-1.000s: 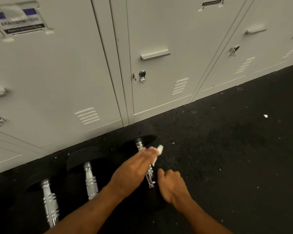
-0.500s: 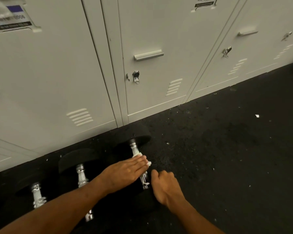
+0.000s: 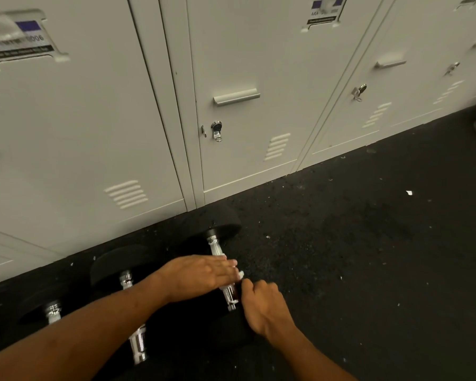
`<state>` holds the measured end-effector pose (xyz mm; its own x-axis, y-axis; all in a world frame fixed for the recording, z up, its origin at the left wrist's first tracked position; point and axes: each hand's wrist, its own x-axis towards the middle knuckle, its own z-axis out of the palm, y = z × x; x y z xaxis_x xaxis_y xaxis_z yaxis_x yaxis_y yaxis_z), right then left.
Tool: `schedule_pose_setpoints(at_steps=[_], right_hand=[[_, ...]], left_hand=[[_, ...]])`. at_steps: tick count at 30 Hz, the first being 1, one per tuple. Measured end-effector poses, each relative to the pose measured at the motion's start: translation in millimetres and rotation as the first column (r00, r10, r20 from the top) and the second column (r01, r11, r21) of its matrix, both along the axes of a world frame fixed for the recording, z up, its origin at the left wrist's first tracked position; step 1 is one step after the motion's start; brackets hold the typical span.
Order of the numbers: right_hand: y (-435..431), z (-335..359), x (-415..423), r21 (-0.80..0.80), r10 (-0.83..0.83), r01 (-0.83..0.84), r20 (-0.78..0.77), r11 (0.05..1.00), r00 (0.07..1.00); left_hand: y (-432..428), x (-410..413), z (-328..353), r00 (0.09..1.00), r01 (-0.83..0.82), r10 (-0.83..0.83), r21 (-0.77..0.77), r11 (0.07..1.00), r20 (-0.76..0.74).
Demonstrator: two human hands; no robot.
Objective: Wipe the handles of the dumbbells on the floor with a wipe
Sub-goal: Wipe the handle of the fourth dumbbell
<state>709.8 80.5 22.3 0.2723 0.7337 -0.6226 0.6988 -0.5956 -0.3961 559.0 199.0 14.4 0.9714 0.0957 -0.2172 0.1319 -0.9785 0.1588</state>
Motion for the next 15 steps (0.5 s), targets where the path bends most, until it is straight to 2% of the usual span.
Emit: schedule_pose_setpoints(at_steps=[5, 8, 12, 15], right_hand=[[0, -1, 1, 0.019, -0.003, 0.004, -0.019, 1.0, 1.0], [1, 0, 1, 0.017, -0.016, 0.017, -0.05, 1.0, 0.999], [1, 4, 2, 0.034, -0.05, 0.053, -0.077, 0.998, 0.996], [1, 1, 0, 0.02, -0.031, 0.032, -0.054, 0.999, 0.998]], left_hand=[[28, 4, 6, 0.992, -0.077, 0.086, 0.098, 0.992, -0.09], [24, 6, 9, 0.983, -0.149, 0.157, 0.082, 0.985, -0.098], [8, 8, 11, 0.96, -0.272, 0.276, 0.072, 0.959, -0.043], [-3, 8, 8, 0.97, -0.237, 0.229, 0.106, 0.966, 0.079]])
